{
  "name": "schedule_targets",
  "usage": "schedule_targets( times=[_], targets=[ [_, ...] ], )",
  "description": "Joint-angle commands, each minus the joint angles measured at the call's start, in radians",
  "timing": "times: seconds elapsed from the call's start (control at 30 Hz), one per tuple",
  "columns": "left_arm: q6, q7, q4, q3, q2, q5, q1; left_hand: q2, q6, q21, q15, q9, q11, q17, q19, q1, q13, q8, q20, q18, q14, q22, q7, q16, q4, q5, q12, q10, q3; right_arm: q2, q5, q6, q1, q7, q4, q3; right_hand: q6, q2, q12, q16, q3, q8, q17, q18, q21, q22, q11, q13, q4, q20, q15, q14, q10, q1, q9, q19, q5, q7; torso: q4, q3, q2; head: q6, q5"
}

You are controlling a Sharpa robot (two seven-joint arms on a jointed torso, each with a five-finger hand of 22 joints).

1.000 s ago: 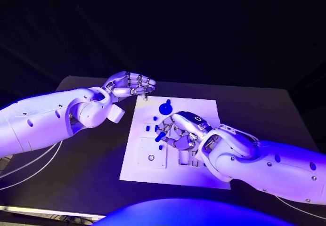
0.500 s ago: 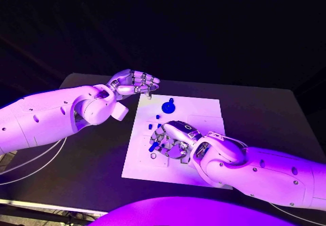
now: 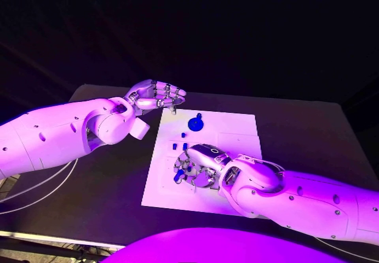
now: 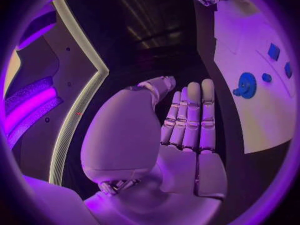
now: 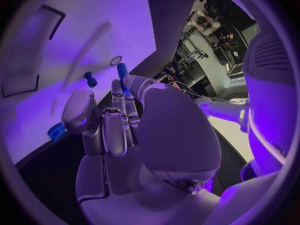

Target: Assemble the parts on the task board

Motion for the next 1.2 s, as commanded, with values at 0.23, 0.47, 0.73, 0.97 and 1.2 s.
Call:
schedule_targets(
  times=[0.23,0.47,0.73,0.97,1.2],
  targets=[
    [0.019,0.005,0.001,0.0,0.001,0.006,0.0,0.007,-0.008,-0.006,0.005,-0.002,-0.002,-0.002,0.003,-0.005,-0.002,-0.001,0.003,0.015,0.003,-0.002,0.001,-0.007,-0.001,0.005,0.007,-0.006,-0.005,0.003,-0.044,0.057,-0.001,-0.032,-0.002,0.0,0.002,0.007,-0.002,-0.001,0.003,0.006,0.0,-0.006,0.0,0.102,-0.029,0.0,-0.004,0.0,-0.003,0.04,0.036,0.001,0.087,0.0,0.003,0.004,0.0009,-0.001,0.0,-0.001,-0.001],
    [0.019,0.005,0.002,0.0,-0.001,0.006,0.0,0.007,-0.008,-0.006,0.005,-0.002,-0.002,-0.002,0.003,-0.005,-0.002,-0.001,0.003,0.015,0.003,-0.002,0.001,-0.007,-0.001,0.005,0.007,-0.006,-0.005,0.005,-0.087,0.045,-0.002,-0.077,0.0,0.0,0.002,0.007,-0.003,-0.001,0.004,0.006,0.0,-0.005,-0.001,0.102,-0.029,0.0,-0.005,0.0,-0.003,0.04,0.037,0.0,0.088,-0.001,0.003,0.004,0.0006,-0.001,0.0,-0.001,-0.002],
    [0.02,0.004,0.002,0.0,-0.001,0.006,0.0,0.007,-0.008,-0.006,0.005,-0.002,-0.002,-0.002,0.003,-0.005,-0.002,-0.001,0.003,0.015,0.003,-0.002,0.001,-0.007,-0.001,0.005,0.007,-0.006,-0.005,0.014,-0.121,0.044,-0.007,-0.105,0.0,-0.001,0.002,0.007,-0.003,0.0,0.004,0.007,0.002,-0.006,0.004,0.103,-0.029,0.0,-0.006,0.0,-0.003,0.04,0.037,-0.001,0.088,0.001,0.003,0.004,0.0007,-0.0005,0.0,0.0,-0.004],
    [0.022,0.003,0.001,0.0,-0.001,0.006,0.0,0.007,-0.008,-0.006,0.005,-0.002,-0.002,-0.002,0.003,-0.005,-0.002,-0.001,0.003,0.015,0.003,-0.002,0.001,-0.007,-0.001,0.005,0.007,-0.006,-0.005,0.021,-0.136,0.07,-0.01,-0.105,0.002,-0.001,0.002,0.005,-0.004,0.0,0.005,0.008,0.001,-0.006,0.003,0.103,-0.029,0.001,-0.009,0.0,-0.003,0.04,0.038,-0.003,0.09,0.0,0.003,0.004,0.0004,-0.0009,0.0,0.0,-0.004],
    [0.023,0.002,0.001,0.0,-0.001,0.006,0.0,0.007,-0.008,-0.006,0.005,-0.002,-0.002,-0.002,0.003,-0.005,-0.002,-0.001,0.003,0.015,0.003,-0.002,0.001,-0.007,-0.001,0.005,0.007,-0.006,-0.005,0.034,-0.126,0.118,-0.011,-0.065,-0.001,-0.007,-0.011,-0.02,-0.021,-0.003,-0.011,0.006,-0.004,-0.003,-0.018,0.101,-0.025,0.001,-0.024,0.003,0.001,0.039,0.024,-0.04,0.097,-0.007,-0.001,0.003,0.0007,-0.0011,0.0,-0.001,-0.005]
  ],
)
